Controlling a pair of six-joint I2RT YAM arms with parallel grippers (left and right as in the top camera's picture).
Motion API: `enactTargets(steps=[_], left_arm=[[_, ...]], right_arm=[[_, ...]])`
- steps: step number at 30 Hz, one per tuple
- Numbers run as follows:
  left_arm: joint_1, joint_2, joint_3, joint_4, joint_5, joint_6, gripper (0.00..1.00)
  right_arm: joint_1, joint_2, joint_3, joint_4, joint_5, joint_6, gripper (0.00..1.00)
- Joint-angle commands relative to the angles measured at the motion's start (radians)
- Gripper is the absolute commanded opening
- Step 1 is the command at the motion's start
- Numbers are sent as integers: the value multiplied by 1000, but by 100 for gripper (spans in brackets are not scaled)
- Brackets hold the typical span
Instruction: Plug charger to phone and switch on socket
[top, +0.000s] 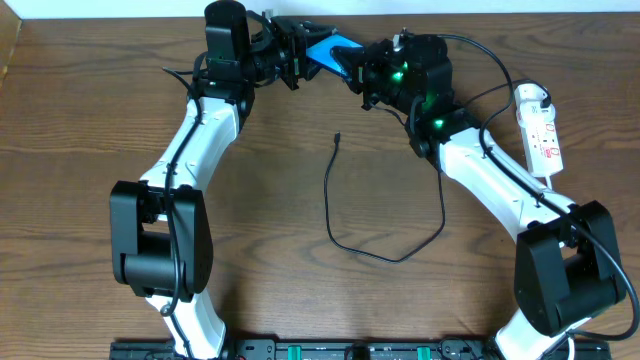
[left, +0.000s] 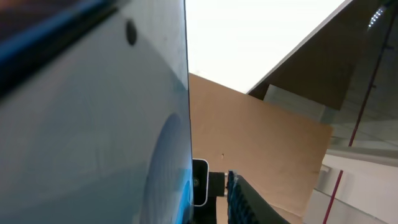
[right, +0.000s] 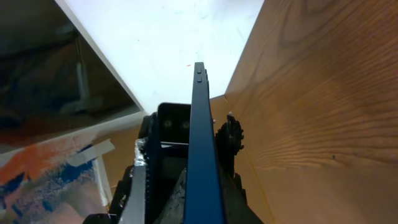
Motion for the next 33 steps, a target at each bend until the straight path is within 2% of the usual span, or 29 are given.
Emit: enactTargets(steps=[1, 10, 16, 26, 33], left_arm=[[-3, -27, 21, 12, -12, -52, 33], [-1, -27, 21, 12, -62, -51, 31], [0, -27, 21, 11, -112, -52, 25], [13, -27, 21, 11, -194, -52, 25], [13, -27, 21, 11, -246, -52, 21]], right_arm=[[-17, 27, 4, -3, -7, 8, 2], [-27, 27, 4, 17, -14, 56, 2], [-28, 27, 4, 53, -40, 34, 2], [-56, 27, 4, 46, -77, 11, 2], [-55, 27, 4, 46, -131, 11, 2]])
